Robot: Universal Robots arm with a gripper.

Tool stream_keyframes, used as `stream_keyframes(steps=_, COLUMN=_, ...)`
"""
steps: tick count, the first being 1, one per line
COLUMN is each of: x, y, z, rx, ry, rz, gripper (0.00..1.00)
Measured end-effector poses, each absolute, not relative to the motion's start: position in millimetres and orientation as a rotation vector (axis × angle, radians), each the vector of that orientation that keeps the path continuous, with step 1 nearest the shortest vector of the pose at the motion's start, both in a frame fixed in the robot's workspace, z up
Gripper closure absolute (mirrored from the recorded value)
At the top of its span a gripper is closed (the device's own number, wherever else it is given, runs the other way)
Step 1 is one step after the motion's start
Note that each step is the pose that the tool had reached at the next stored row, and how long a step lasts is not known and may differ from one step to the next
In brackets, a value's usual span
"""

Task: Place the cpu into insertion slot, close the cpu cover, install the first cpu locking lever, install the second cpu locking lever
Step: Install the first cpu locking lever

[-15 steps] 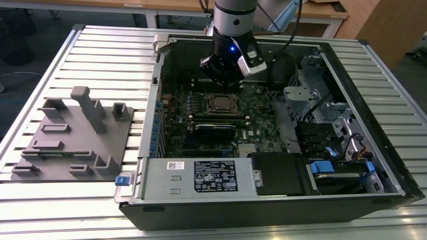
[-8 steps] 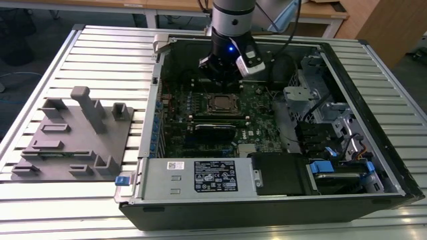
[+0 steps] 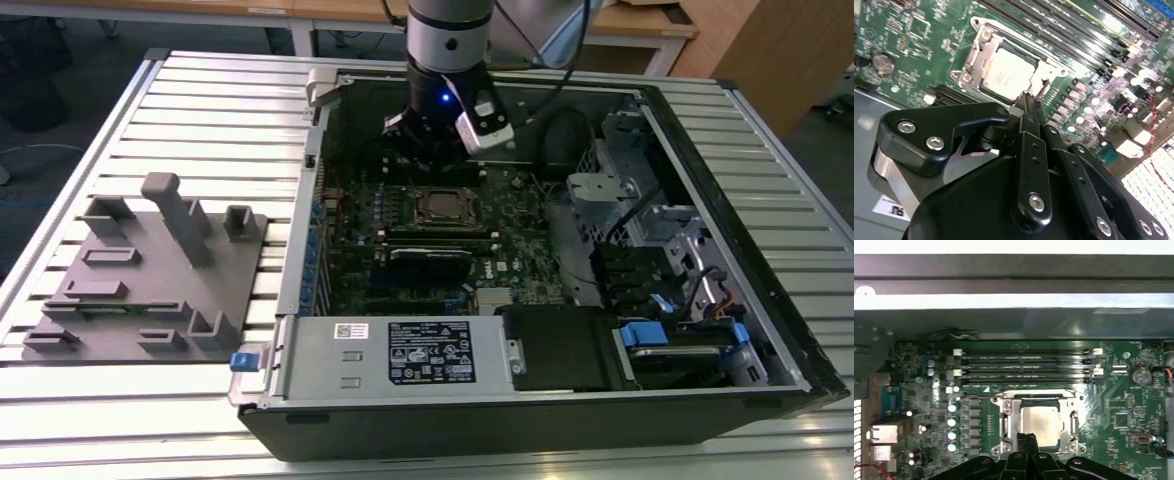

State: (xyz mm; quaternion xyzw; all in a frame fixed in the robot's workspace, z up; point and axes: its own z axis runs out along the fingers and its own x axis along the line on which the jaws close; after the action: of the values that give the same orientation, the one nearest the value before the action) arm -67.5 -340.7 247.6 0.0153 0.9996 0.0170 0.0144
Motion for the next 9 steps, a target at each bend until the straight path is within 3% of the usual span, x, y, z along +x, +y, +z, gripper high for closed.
stream_keyframes(steps=9, x=-69.8, y=-340.7, z=249.6, rx=0.048, ry=3.112, rz=0.053, gripper=0.90)
